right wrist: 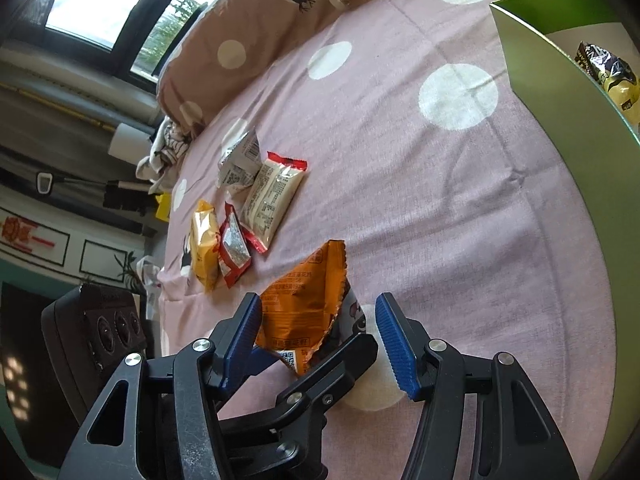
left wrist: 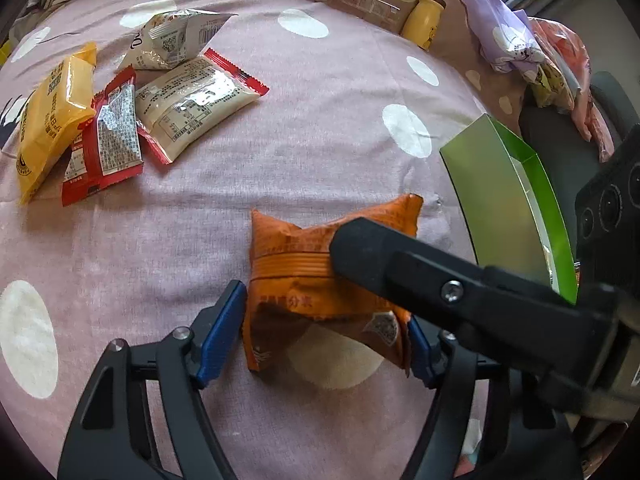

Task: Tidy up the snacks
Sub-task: 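Carry the orange chip bag over the green box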

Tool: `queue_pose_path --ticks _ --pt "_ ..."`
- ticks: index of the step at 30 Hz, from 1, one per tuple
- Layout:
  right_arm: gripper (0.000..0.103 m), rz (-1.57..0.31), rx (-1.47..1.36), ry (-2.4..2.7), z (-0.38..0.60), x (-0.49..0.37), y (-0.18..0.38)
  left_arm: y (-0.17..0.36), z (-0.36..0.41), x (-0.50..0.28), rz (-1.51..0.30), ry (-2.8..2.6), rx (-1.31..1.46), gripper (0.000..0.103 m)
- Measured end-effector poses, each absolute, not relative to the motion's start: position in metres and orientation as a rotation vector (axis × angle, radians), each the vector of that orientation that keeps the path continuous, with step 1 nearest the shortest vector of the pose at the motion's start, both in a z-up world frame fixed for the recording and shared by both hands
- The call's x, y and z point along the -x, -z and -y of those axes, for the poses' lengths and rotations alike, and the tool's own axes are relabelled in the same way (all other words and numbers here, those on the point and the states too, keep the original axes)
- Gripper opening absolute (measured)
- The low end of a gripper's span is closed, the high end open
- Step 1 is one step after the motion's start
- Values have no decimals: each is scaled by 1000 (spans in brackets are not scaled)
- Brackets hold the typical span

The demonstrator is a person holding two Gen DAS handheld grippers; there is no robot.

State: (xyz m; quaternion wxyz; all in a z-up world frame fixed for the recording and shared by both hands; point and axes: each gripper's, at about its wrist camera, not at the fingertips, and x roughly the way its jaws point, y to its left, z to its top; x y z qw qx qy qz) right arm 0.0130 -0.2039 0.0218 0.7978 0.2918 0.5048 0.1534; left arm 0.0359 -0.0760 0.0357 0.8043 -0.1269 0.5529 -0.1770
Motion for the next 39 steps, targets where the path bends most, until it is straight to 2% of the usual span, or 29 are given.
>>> queue_pose_path --ticks 2,8,23,39 --pt "62 -1086 -633 -340 203 -13 -21 -37 74 -36 -1176 388 281 63" --pt "59 -1056 -613 -349 200 -10 -27 -47 74 -29 -1143 391 302 58" --pt "59 -791 -608 -371 226 32 -98 -121 115 -3 -888 449 120 58" --pt "59 -597 -743 -193 316 64 -116 -138 214 -9 -793 608 -57 57"
